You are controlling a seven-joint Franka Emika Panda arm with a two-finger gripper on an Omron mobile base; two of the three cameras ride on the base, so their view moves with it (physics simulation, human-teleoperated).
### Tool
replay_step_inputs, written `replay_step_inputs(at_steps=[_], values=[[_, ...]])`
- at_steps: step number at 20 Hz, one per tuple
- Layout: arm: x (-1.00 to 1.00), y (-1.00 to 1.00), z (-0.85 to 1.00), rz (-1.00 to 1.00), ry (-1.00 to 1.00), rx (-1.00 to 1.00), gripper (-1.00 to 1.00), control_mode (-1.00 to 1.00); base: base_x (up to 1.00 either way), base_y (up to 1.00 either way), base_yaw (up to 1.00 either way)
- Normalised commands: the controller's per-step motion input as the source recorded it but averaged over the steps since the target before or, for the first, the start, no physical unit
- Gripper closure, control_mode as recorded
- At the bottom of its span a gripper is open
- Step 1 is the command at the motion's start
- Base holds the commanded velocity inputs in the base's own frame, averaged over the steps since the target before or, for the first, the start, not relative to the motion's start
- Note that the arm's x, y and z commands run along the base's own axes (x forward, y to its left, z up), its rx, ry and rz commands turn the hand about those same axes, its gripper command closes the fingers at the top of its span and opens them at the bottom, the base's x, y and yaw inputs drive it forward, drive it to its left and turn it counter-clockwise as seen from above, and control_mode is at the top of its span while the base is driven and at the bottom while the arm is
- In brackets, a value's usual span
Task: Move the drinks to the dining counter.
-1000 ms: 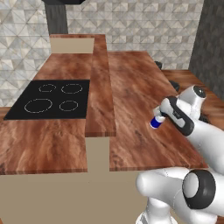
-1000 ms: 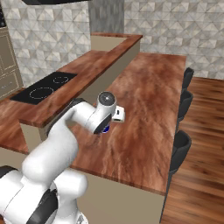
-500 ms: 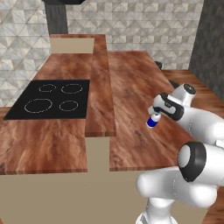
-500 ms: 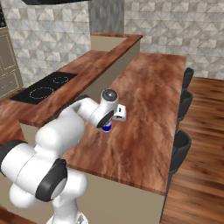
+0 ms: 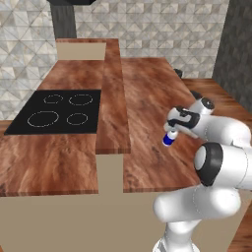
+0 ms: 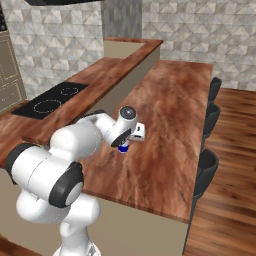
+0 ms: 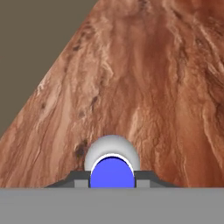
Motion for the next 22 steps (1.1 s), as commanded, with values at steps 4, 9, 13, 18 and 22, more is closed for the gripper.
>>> replay_step_inputs(at_steps=[4, 9, 13, 18, 22], values=[[0.17, 0.00, -0.40, 0.00, 0.00, 0.00, 1.00, -1.00, 0.00, 0.00, 0.00], [0.19, 0.00, -0.39, 0.00, 0.00, 0.00, 1.00, -1.00, 0.00, 0.00, 0.00], [0.18, 0.03, -0.38, 0.00, 0.00, 0.00, -1.00, -1.00, 0.00, 0.00, 0.00], [0.17, 0.10, -0.39, 0.00, 0.00, 0.00, -1.00, -1.00, 0.00, 0.00, 0.00], [0.00, 0.32, -0.28, 0.00, 0.00, -0.01, -1.00, -1.00, 0.00, 0.00, 0.00]])
